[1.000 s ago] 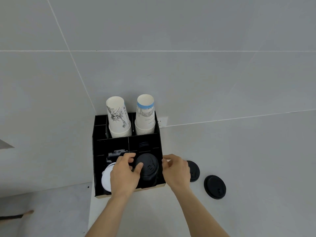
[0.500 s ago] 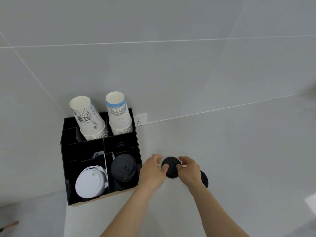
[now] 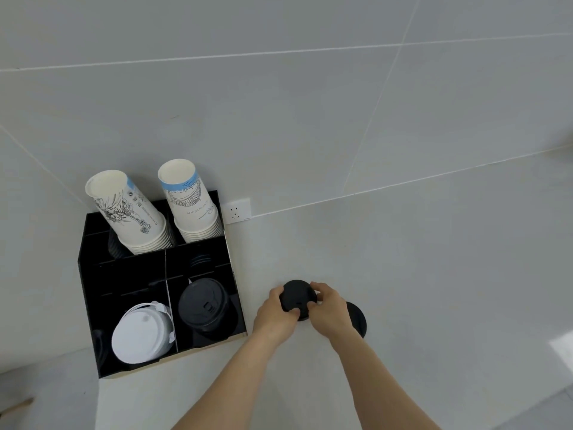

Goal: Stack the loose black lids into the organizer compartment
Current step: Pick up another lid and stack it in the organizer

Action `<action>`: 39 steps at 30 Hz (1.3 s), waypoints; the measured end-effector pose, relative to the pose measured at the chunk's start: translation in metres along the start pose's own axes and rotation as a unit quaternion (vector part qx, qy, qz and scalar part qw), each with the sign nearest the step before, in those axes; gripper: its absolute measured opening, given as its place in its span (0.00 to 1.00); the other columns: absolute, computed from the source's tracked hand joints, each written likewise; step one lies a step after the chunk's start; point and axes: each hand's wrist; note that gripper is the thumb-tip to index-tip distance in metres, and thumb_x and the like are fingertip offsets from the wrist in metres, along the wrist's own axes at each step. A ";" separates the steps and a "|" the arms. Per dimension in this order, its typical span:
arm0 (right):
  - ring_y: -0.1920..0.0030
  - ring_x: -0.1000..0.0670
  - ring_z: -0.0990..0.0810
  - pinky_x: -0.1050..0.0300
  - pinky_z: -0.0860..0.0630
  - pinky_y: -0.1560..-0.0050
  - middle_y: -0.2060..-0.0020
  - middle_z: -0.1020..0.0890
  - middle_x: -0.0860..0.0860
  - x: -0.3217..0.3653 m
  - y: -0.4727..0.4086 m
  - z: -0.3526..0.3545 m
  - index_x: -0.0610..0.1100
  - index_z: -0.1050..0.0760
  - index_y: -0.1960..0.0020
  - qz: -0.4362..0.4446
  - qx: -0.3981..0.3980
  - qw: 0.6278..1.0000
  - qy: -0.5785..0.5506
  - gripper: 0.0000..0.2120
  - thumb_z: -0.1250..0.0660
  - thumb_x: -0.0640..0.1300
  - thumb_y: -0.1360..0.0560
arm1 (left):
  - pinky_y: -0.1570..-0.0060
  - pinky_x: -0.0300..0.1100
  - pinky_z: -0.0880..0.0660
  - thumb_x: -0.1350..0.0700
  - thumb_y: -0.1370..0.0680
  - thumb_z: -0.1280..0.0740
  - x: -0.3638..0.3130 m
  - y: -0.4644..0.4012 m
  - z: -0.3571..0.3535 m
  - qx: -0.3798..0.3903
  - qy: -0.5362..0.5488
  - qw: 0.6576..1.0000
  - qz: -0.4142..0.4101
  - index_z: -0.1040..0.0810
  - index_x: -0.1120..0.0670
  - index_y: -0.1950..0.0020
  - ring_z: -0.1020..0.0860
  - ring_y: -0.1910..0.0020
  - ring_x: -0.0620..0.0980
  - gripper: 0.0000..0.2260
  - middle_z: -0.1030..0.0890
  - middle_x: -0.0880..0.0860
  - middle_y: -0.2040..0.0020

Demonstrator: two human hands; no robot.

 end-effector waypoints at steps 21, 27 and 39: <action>0.64 0.59 0.20 0.58 0.22 0.58 0.66 0.18 0.59 0.120 0.054 -0.062 0.53 0.17 0.56 0.166 -0.114 0.978 -0.055 0.04 0.29 0.50 0.29 | 0.51 0.42 0.22 0.53 0.27 0.27 0.016 0.061 0.155 -0.281 0.085 0.950 -0.108 0.19 0.44 0.47 0.20 0.59 0.37 0.10 0.18 0.41 0.56; 0.64 0.56 0.19 0.61 0.25 0.62 0.69 0.19 0.59 0.120 0.066 -0.096 0.53 0.18 0.57 0.197 -0.073 0.977 0.034 0.02 0.28 0.47 0.29 | 0.51 0.48 0.20 0.52 0.26 0.27 0.052 0.064 0.166 -0.291 0.046 0.953 -0.067 0.20 0.43 0.47 0.22 0.61 0.35 0.09 0.17 0.42 0.54; 0.64 0.54 0.20 0.63 0.28 0.64 0.68 0.21 0.58 0.101 0.060 -0.115 0.49 0.17 0.52 0.204 -0.072 0.972 0.096 0.05 0.28 0.44 0.27 | 0.56 0.42 0.27 0.52 0.26 0.27 0.074 0.052 0.153 -0.278 -0.010 0.959 -0.050 0.21 0.45 0.47 0.19 0.59 0.45 0.09 0.19 0.42 0.55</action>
Point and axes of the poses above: each hand's wrist, its own y-axis away from the middle knuckle, its own z-axis out of the back of the hand, x = y × z
